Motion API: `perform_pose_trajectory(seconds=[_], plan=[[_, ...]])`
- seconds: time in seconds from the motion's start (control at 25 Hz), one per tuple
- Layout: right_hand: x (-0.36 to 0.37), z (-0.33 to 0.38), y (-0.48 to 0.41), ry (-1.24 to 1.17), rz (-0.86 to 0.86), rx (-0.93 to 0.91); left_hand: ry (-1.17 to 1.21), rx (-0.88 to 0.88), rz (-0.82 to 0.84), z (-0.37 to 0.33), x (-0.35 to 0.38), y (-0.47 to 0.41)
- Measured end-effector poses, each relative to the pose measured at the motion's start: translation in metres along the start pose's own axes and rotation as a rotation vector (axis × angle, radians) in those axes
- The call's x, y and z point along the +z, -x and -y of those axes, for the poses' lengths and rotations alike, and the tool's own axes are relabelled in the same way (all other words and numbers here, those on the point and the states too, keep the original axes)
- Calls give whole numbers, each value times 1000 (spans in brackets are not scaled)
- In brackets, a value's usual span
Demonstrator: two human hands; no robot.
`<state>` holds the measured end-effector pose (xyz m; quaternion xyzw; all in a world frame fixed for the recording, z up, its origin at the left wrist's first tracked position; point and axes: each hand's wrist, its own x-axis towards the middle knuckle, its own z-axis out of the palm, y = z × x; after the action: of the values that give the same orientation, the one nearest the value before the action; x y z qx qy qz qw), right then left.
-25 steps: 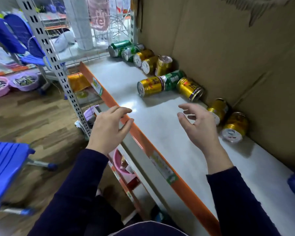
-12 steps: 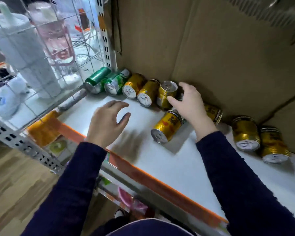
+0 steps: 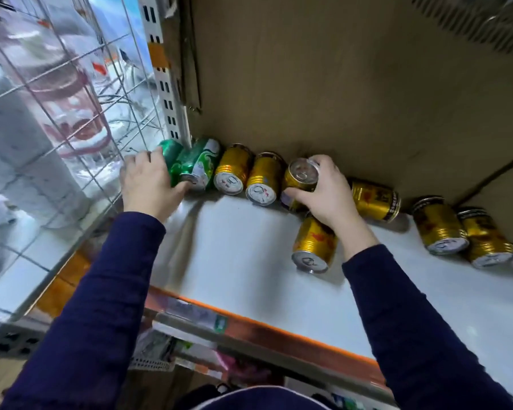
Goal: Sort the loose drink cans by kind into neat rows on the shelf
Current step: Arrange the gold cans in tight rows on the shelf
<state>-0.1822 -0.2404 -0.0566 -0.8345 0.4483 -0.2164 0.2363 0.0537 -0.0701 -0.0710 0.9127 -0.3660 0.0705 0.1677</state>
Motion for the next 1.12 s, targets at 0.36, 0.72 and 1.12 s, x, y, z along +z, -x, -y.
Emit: perform_pose_trajectory(seconds=[0.36, 0.72, 1.12], plan=[[-17, 19, 40, -227, -139, -46, 101, -37, 24, 4, 1, 0], [-34, 26, 62, -282, -177, -82, 1003, -184, -52, 11, -8, 63], [-74, -3, 91, -234, -286, -64, 1389, -244, 360, -64, 13, 95]])
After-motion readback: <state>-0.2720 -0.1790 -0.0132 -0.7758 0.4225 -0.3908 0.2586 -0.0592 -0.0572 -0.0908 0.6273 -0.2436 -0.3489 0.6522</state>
